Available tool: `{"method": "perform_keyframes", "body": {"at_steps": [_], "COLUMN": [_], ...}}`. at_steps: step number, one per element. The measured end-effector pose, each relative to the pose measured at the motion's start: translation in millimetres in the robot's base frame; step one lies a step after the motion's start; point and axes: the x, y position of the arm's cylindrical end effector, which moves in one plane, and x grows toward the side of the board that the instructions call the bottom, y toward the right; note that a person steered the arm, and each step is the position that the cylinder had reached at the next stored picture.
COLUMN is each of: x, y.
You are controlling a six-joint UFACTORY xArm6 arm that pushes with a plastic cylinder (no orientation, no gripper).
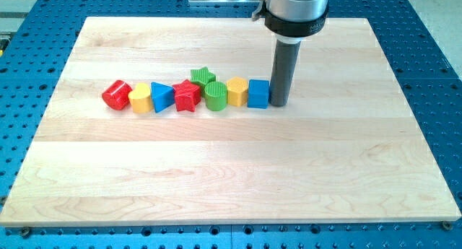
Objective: Slide the blue cube to the top right side of the yellow hexagon
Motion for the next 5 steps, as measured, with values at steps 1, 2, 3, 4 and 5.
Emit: {"method": "perform_keyframes", "body": {"at_steps": [1,2,3,4,5], "x": [37.1,27.0,0.3,-13.7,-25.6], "y": [-6.6,-31.8,-27.5,-24.1,22.0]}}
